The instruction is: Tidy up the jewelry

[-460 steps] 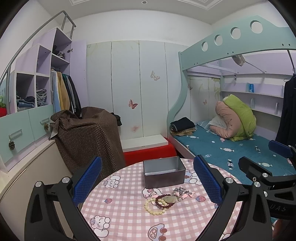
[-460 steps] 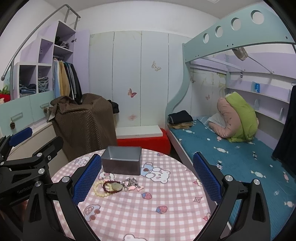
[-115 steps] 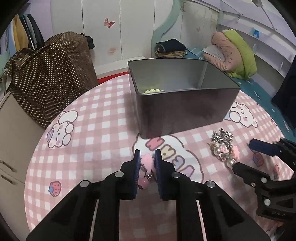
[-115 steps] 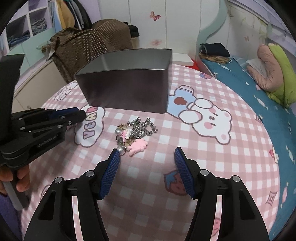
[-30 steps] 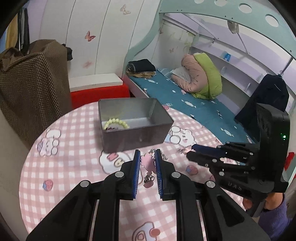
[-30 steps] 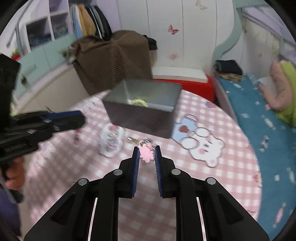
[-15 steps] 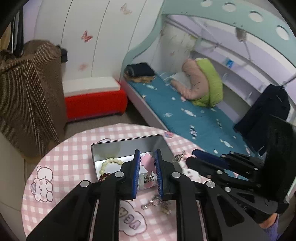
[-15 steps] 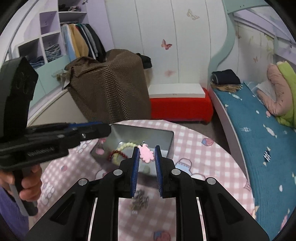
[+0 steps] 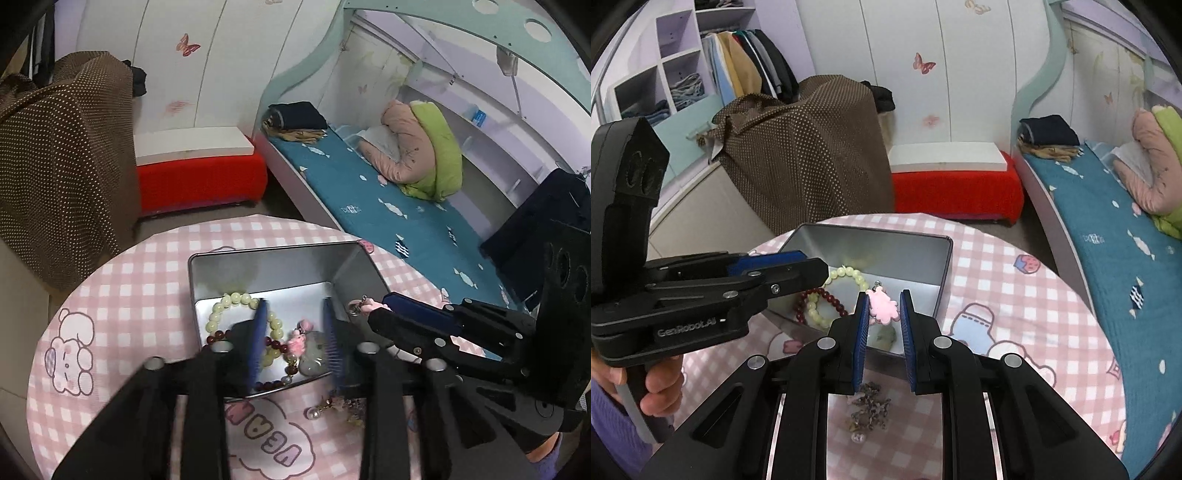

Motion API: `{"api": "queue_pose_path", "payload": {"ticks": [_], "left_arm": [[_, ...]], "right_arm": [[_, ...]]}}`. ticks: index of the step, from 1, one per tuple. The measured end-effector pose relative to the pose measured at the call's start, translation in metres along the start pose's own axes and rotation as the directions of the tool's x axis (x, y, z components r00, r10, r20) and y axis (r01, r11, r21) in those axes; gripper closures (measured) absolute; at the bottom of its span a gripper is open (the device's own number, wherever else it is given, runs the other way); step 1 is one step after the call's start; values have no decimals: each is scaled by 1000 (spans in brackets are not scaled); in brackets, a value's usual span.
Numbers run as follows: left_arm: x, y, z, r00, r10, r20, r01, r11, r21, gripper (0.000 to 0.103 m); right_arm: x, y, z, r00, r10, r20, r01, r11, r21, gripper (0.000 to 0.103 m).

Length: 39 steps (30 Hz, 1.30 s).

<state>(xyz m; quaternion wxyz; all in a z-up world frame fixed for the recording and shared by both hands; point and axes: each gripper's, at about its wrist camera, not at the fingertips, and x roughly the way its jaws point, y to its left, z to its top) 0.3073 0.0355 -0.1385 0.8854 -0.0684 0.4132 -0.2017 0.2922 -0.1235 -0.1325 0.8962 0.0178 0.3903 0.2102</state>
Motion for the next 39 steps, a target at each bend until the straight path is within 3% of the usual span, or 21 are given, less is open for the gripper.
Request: {"api": "queue_pose_path", "payload": {"ticks": [5, 9, 10, 12, 14, 25, 39], "left_arm": [[-6, 2, -5, 1000, 9, 4, -9, 1000, -7, 70], [-15, 0, -10, 1000, 16, 15, -15, 1000, -11, 62], [-19, 0, -11, 1000, 16, 19, -16, 1000, -12, 55], [-27, -2, -14, 999, 23, 36, -23, 1000, -17, 46], [-35, -3, -16, 998, 22, 54, -21, 1000, -21, 45], [-80, -7, -57, 988, 97, 122, -95, 995, -17, 43], [-66, -1, -107, 994, 99, 42, -97, 994, -47, 43]], "right_arm": [[1, 3, -3, 1000, 2, -4, -2, 1000, -2, 85], [-3, 5, -4, 1000, 1, 2, -1, 1000, -1, 82], [-5, 6, -5, 1000, -1, 7, 1, 1000, -3, 80], [-12, 10, -6, 1000, -4, 18, 4, 1000, -3, 63], [-21, 12, -9, 999, -14, 39, 14, 1000, -7, 58], [-63, 10, -41, 996, -55, 65, 54, 998, 7, 58], [-19, 24, -97, 991, -103, -86, 100, 994, -39, 59]]}}
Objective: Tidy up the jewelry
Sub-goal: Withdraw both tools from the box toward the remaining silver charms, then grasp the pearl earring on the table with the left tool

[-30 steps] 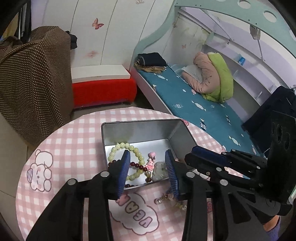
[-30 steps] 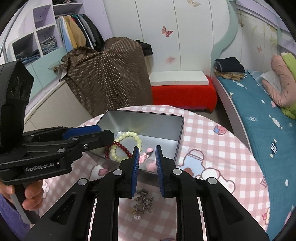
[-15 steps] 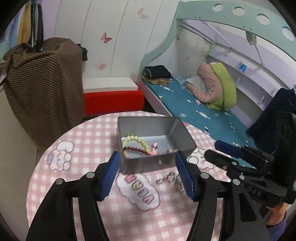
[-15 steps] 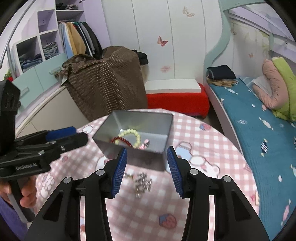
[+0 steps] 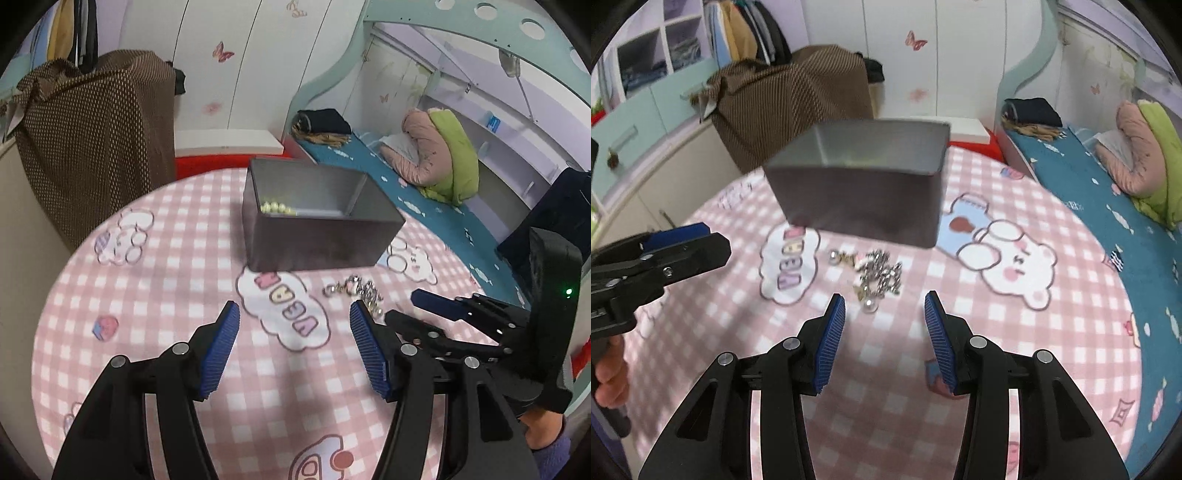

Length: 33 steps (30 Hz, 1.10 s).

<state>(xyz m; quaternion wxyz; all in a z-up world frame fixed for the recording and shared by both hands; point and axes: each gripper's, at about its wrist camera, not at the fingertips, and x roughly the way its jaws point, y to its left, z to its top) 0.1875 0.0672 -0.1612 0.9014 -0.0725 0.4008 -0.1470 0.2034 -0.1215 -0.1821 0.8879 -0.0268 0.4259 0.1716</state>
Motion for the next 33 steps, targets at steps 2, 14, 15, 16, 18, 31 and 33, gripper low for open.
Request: {"api": "queue_pose_path", "payload": {"ticks": [2, 14, 15, 16, 18, 31, 33], "left_arm": [[2, 1, -4, 1000, 3, -8, -3, 1000, -3, 43], [13, 1, -5, 1000, -9, -30, 9, 1000, -4, 43], [15, 1, -4, 999, -12, -32, 12, 1000, -3, 43], [16, 0, -4, 999, -12, -34, 12, 1000, -2, 43], [18, -2, -4, 999, -16, -37, 16, 1000, 4, 43], [52, -29, -1, 997, 10, -72, -6, 998, 61, 43], [58, -32, 0, 997, 31, -73, -25, 996, 83, 43]], "right_arm": [[7, 4, -1, 1000, 6, -13, -6, 1000, -3, 59], [20, 12, 4, 1000, -2, -27, 1, 1000, -31, 91], [20, 11, 4, 1000, 3, -28, -4, 999, -32, 91], [19, 10, 3, 1000, 3, -28, -4, 999, -34, 91], [13, 5, 0, 1000, -1, -23, 1, 1000, -27, 91], [-23, -45, -8, 999, 19, 45, -22, 997, 75, 91], [-22, -50, -11, 999, 24, 44, -28, 996, 83, 91]]}}
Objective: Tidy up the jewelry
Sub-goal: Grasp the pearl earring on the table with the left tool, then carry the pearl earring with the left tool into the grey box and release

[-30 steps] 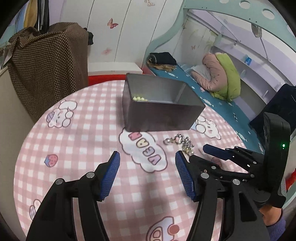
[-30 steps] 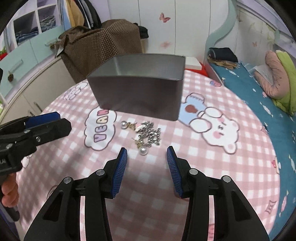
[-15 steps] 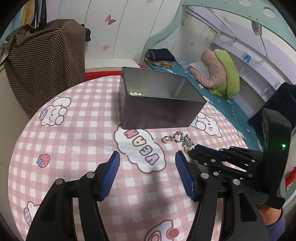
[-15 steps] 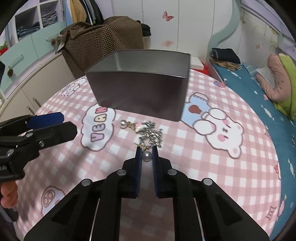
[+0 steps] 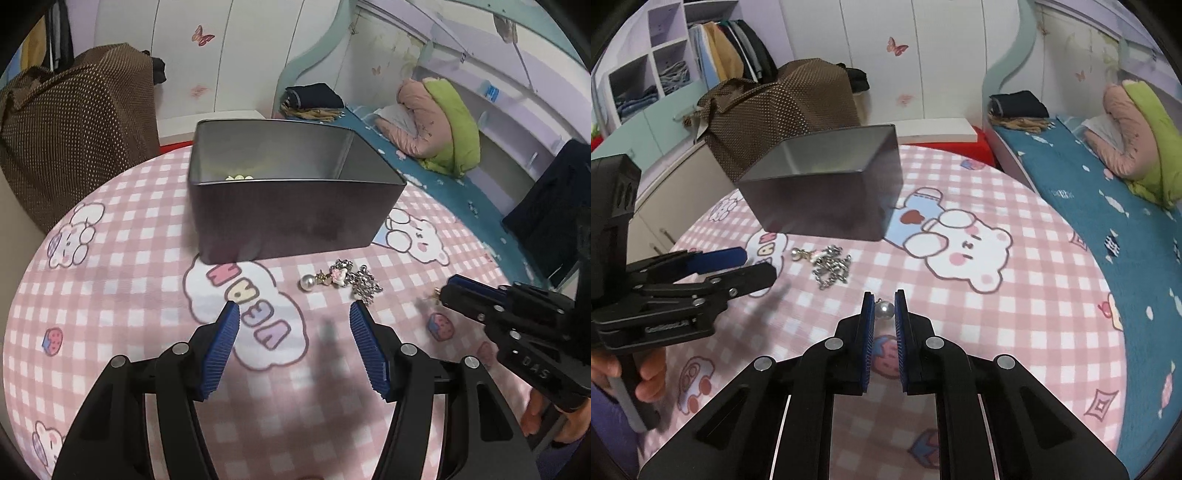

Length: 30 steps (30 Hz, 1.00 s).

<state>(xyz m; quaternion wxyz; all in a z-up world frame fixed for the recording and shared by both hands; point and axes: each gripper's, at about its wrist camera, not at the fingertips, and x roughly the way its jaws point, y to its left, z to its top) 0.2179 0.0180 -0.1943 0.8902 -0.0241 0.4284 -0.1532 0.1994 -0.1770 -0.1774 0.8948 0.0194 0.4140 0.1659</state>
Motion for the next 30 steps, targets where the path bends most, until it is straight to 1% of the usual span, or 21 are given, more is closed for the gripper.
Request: {"api": "queue_pose_path", "payload": {"ticks": [2, 4, 6, 8, 9, 11, 14, 16, 18, 25, 27, 30], "left_arm": [[8, -3, 2, 1000, 19, -18, -19, 1000, 21, 45], [13, -5, 4, 999, 34, -19, -34, 999, 34, 48], [16, -9, 6, 999, 35, -21, -34, 998, 51, 52], [19, -13, 9, 999, 35, -25, -33, 997, 65, 58], [21, -15, 10, 999, 34, -26, -32, 997, 72, 62], [23, -19, 12, 999, 37, -26, -35, 996, 86, 65], [26, -25, 14, 999, 44, -23, -42, 993, 112, 73], [28, -28, 14, 997, 71, -17, -68, 988, 136, 85], [29, -30, 13, 996, 83, -12, -80, 985, 150, 94], [24, -26, 10, 997, 74, -16, -71, 988, 138, 94], [17, -22, 9, 998, 63, -15, -60, 990, 127, 94], [0, -17, 8, 999, 38, 11, -39, 993, 109, 94]], "right_arm": [[2, -1, -2, 1000, 6, -2, -6, 1000, 5, 91], [3, -4, -3, 1000, 14, -1, -14, 1000, 11, 91], [5, -5, -4, 1000, 21, -3, -20, 1000, 14, 91], [6, -8, -4, 1000, 28, 2, -28, 999, 18, 91], [7, -8, -3, 999, 32, 2, -33, 999, 20, 91], [7, -9, -3, 999, 40, 5, -40, 999, 21, 91], [7, -10, -3, 999, 49, 7, -50, 999, 23, 91], [8, -11, -2, 998, 54, 9, -55, 998, 25, 91], [9, -11, -2, 998, 61, 7, -61, 998, 26, 91], [6, -12, 0, 998, 63, 22, -64, 997, 32, 91], [1, -12, 2, 997, 65, 32, -66, 997, 32, 91], [-5, -11, 5, 997, 63, 46, -65, 997, 28, 91]]}}
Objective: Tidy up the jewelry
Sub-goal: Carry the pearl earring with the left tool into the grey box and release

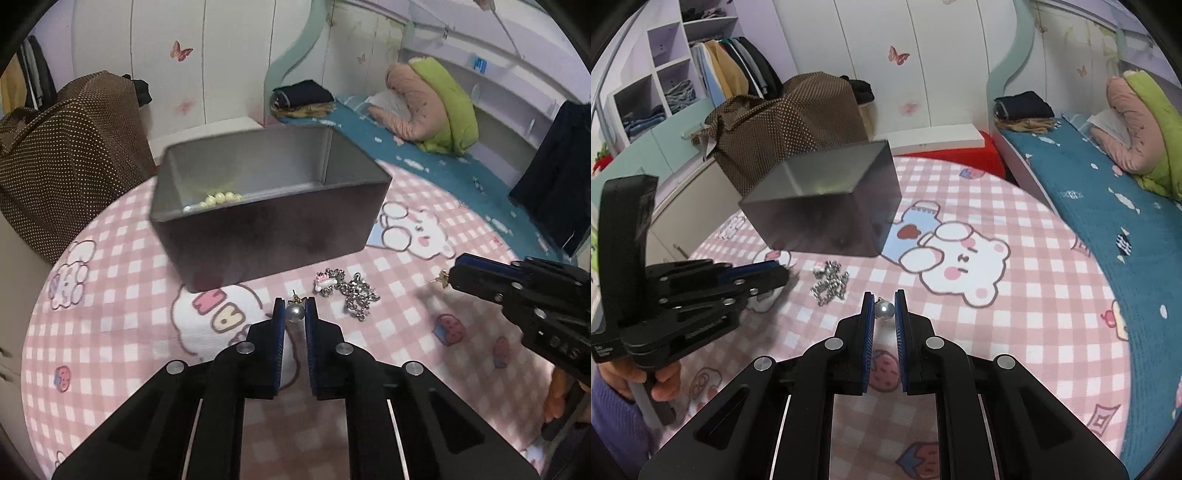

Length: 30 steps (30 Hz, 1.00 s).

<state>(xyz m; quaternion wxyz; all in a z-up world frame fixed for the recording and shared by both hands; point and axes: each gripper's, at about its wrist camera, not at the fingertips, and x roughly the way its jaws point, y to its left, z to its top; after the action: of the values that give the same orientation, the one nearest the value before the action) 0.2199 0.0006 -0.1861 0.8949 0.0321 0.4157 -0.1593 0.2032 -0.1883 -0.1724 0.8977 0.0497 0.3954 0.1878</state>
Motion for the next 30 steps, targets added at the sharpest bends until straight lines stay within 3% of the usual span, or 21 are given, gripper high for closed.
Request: {"api": "queue_pose_path", "payload": {"ticks": [7, 14, 20, 30], "left_arm": [[-42, 15, 12, 994, -55, 92, 59, 998, -35, 94], [-64, 27, 46, 981, -93, 172, 102, 994, -45, 94], [-38, 47, 69, 987, -76, 143, 92, 990, -106, 94], [-4, 56, 68, 993, -84, 87, 95, 986, -135, 93]], "right_arm": [[-16, 12, 21, 999, 3, 53, -2, 1000, -24, 91], [-22, 33, 58, 993, 33, 116, -26, 998, -55, 91], [0, 44, 84, 990, 74, 124, -68, 996, -54, 91], [46, 43, 88, 997, 48, 57, -46, 998, -43, 91]]}}
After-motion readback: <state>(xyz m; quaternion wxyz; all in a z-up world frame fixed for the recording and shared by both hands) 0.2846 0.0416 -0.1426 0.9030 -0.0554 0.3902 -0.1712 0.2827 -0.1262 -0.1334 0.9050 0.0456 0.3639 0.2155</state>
